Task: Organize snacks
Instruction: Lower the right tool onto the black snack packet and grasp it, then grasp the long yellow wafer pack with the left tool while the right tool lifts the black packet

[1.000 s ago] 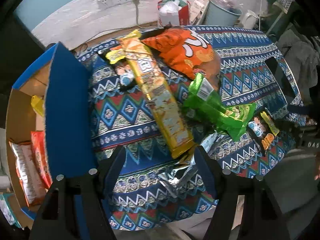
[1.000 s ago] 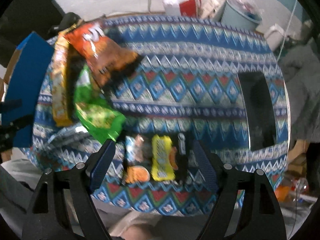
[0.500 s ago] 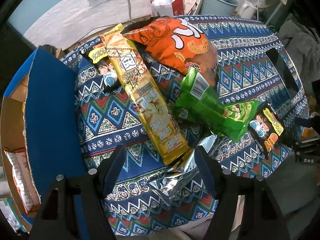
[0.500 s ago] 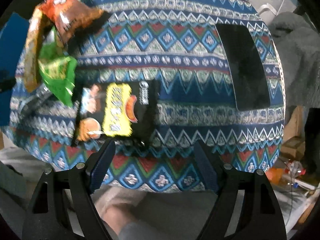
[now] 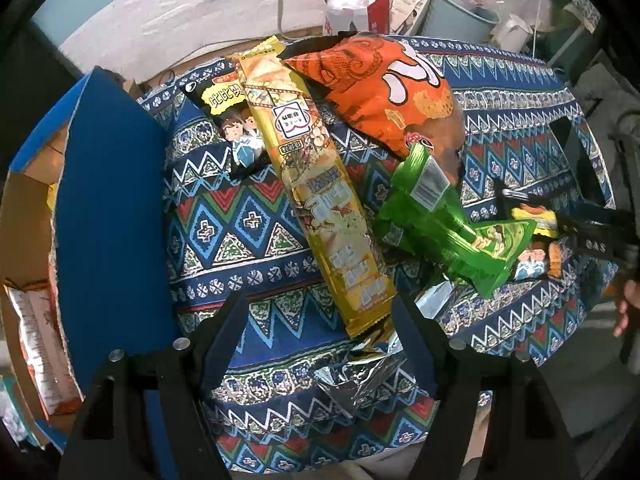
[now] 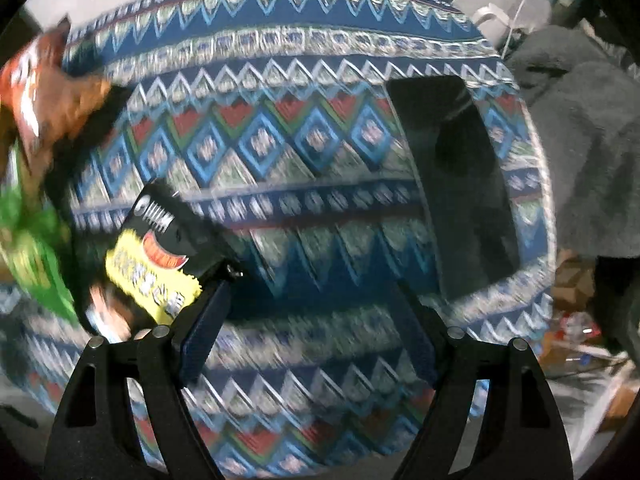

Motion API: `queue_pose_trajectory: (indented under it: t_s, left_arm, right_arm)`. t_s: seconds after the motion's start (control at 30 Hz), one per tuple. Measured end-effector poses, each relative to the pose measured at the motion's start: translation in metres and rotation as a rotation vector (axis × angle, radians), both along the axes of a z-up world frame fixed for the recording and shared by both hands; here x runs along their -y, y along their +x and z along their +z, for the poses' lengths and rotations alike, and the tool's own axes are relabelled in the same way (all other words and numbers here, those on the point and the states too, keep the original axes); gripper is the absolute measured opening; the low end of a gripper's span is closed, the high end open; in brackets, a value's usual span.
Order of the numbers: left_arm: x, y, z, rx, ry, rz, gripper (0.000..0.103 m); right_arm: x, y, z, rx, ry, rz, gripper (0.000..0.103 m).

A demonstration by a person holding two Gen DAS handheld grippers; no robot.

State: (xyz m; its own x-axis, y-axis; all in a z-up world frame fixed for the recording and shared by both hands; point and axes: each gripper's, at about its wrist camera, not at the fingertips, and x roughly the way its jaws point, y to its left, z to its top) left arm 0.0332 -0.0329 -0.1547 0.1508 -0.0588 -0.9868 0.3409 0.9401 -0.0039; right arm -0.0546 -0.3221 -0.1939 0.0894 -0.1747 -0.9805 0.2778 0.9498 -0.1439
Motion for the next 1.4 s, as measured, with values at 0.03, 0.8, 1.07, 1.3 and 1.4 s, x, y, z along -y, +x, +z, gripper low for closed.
queue_pose_trajectory:
  t_s: [0.03, 0.8, 1.07, 1.3, 1.4]
  left_arm:
    - [0.001, 0.001, 0.000, -0.001, -0.001, 0.001, 0.075]
    - [-0.018, 0.021, -0.003, -0.016, -0.104, 0.136, 0.076]
    - [-0.033, 0.038, -0.013, -0.076, -0.204, 0.249, 0.080]
    - [-0.025, 0.053, -0.022, -0.061, -0.196, 0.276, 0.080]
    - [-0.016, 0.060, -0.029, -0.065, -0.173, 0.269, 0.080]
  right_arm:
    - [0.001, 0.004, -0.001, 0.013, 0.020, -0.006, 0.079]
    - [-0.057, 0.046, -0.010, 0.088, 0.221, -0.021, 0.079]
    - [-0.092, 0.079, -0.040, 0.035, 0.167, 0.003, 0.080]
    - [-0.108, 0.055, -0.058, 0.017, 0.073, 0.100, 0.066]
    - [-0.083, 0.040, -0.044, 0.042, 0.052, 0.125, 0.059]
